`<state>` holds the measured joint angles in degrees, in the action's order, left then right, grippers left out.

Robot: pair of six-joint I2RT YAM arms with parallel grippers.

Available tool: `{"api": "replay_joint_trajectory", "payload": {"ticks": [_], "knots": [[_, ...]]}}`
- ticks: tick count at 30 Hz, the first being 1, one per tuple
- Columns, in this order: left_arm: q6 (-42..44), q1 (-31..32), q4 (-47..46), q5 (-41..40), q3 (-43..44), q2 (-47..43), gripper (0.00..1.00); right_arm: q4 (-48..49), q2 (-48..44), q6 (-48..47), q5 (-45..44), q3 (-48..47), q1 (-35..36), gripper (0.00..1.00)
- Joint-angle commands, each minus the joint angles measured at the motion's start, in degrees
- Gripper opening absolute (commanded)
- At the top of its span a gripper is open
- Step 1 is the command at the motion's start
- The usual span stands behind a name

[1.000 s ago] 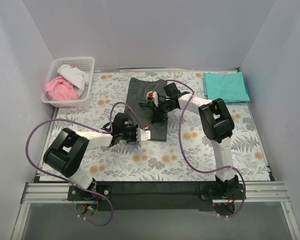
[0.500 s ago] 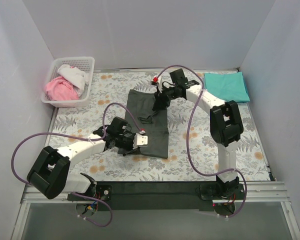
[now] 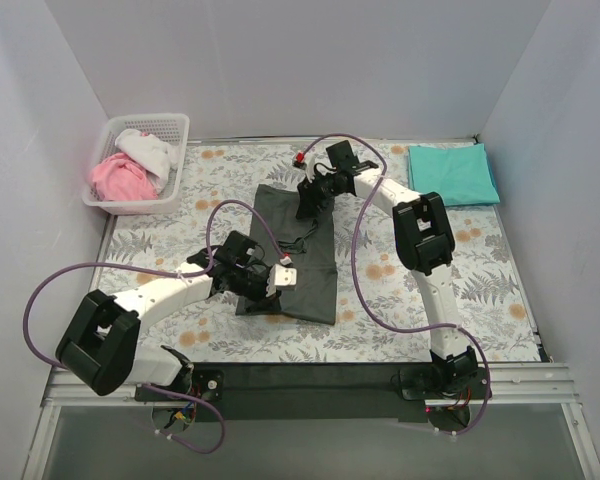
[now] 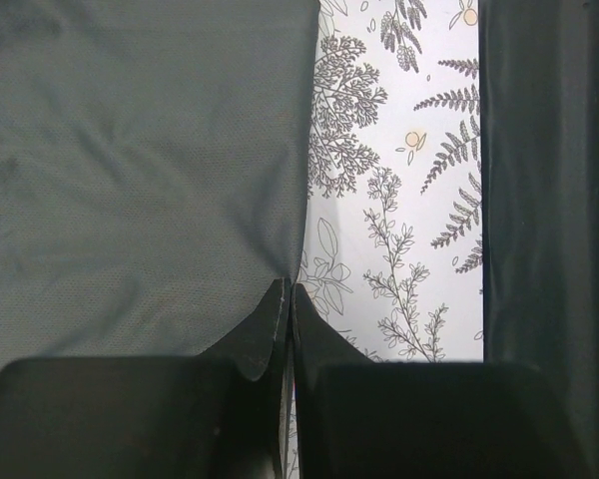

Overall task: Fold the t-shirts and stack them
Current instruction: Fold the tshirt

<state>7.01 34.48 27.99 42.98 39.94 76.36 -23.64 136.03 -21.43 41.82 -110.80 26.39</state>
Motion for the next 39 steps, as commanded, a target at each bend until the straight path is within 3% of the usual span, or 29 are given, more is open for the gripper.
{"api": "replay_joint_trajectory", "payload": {"ticks": [1, 11, 21, 30, 39], "knots": [[-0.1, 0.3, 1.3, 2.4, 1.7, -0.1, 0.0, 3.3, -0.2, 1.0, -0.4, -1.3, 0.2, 0.47], [0.5, 0.3, 2.8, 4.5, 2.6, -0.2, 0.0, 3.3, -3.4, -4.5, 2.0, 11.8, 3.0, 0.45], [-4.9, 0.2, 5.5, 4.7, 6.4, -0.5, 0.0, 3.3, -10.6, -8.1, 2.9, 24.3, 4.5, 0.43], [-4.7, -2.1, 2.4, 2.8, 12.6, 4.3, 0.0, 3.3, -12.4, -8.8, 4.6, 27.0, 5.4, 0.43], [-1.9, -8.3, -4.2, 0.9, 20.2, 13.7, 0.0, 2.9, -13.5, -9.2, 6.1, 27.7, 6.0, 0.43]]}}
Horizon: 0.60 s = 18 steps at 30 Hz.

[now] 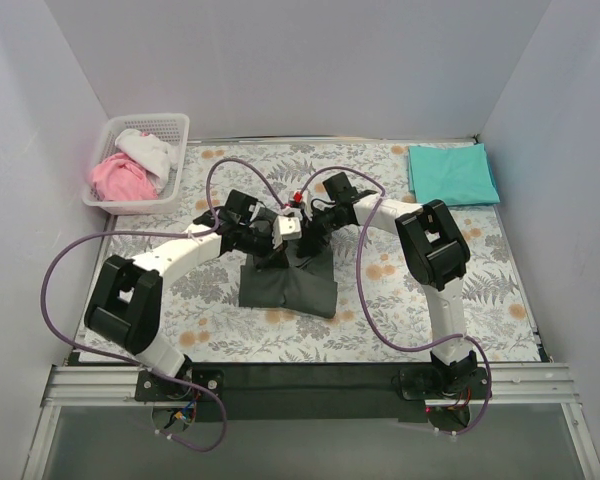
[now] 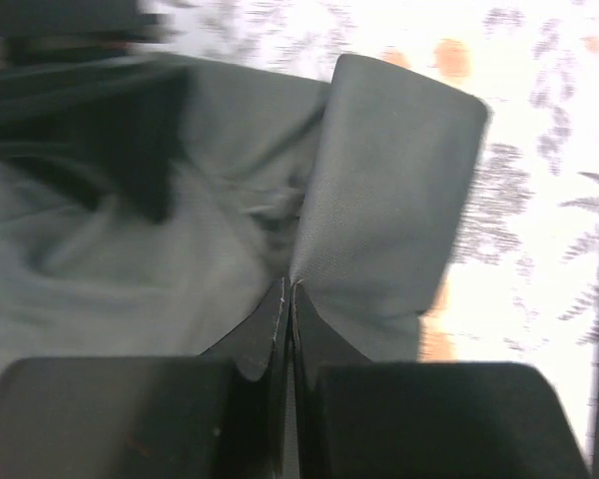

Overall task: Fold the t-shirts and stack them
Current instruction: Fold the tshirt

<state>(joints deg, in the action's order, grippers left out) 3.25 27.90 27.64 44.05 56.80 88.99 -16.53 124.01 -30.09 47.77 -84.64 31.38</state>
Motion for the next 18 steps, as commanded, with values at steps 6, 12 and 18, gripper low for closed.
{"api": "replay_joint_trajectory", "payload": {"ticks": [6, 12, 18], "knots": [[4.3, -3.1, -7.2, -0.8, 5.5, 6.4, 0.0, -5.3, -2.2, -0.7, 0.6, -0.2, 1.1, 0.43], [5.6, -3.1, -8.1, -1.4, 3.9, 8.3, 0.0, -5.9, -1.8, 3.1, -0.8, -9.5, -1.6, 0.43], [5.7, -3.1, -9.2, -1.7, 2.2, 7.5, 0.0, -5.9, 4.0, 5.6, -4.5, -23.4, -3.0, 0.44]]}}
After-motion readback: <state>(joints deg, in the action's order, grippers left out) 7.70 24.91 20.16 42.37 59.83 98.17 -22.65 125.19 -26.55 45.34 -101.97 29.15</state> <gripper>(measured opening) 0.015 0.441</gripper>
